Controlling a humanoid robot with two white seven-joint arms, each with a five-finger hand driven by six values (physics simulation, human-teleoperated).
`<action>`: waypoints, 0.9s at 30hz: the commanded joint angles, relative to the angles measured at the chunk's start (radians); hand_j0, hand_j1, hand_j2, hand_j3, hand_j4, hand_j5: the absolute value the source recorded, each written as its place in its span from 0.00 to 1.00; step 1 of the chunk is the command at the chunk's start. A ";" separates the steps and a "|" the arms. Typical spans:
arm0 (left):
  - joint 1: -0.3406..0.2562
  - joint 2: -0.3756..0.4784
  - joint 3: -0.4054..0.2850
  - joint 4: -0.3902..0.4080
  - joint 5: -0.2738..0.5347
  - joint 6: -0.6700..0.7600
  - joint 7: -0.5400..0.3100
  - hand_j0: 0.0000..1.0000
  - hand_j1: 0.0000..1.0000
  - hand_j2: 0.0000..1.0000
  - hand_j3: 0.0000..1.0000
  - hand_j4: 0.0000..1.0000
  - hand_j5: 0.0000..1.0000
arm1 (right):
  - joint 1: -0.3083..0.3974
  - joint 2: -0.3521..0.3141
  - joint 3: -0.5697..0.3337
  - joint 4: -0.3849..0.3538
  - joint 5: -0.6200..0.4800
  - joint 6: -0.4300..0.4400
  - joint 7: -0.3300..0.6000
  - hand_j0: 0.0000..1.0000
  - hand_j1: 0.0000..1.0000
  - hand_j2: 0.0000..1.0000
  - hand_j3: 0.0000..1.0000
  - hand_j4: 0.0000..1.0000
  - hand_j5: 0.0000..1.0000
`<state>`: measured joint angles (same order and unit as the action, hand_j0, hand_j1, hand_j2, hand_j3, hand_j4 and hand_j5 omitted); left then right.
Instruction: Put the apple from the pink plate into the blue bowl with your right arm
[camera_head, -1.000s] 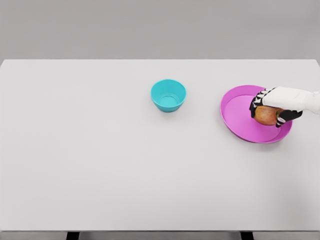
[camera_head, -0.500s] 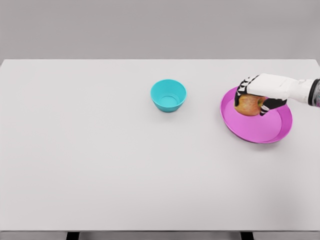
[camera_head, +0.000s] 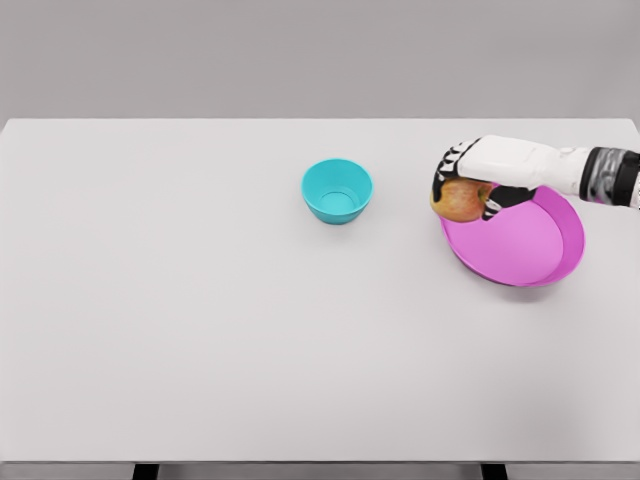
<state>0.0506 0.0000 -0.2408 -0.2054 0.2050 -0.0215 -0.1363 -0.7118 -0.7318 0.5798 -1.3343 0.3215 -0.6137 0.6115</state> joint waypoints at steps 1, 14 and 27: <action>0.000 0.000 0.000 0.000 0.001 0.000 0.000 1.00 1.00 1.00 1.00 1.00 1.00 | 0.000 0.020 -0.003 0.000 -0.006 0.003 -0.001 0.51 0.51 0.51 0.51 0.51 0.51; 0.000 0.000 0.000 0.000 0.001 0.000 0.000 1.00 1.00 1.00 1.00 1.00 1.00 | -0.025 0.109 -0.005 0.015 -0.004 0.003 -0.001 0.51 0.51 0.51 0.51 0.51 0.51; 0.000 0.000 0.000 0.000 0.001 -0.002 0.000 1.00 1.00 1.00 1.00 1.00 1.00 | -0.044 0.164 -0.003 0.020 -0.002 0.003 -0.001 0.51 0.51 0.51 0.51 0.51 0.51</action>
<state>0.0506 0.0000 -0.2408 -0.2054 0.2050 -0.0216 -0.1363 -0.7563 -0.5739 0.5765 -1.3156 0.3250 -0.6138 0.6115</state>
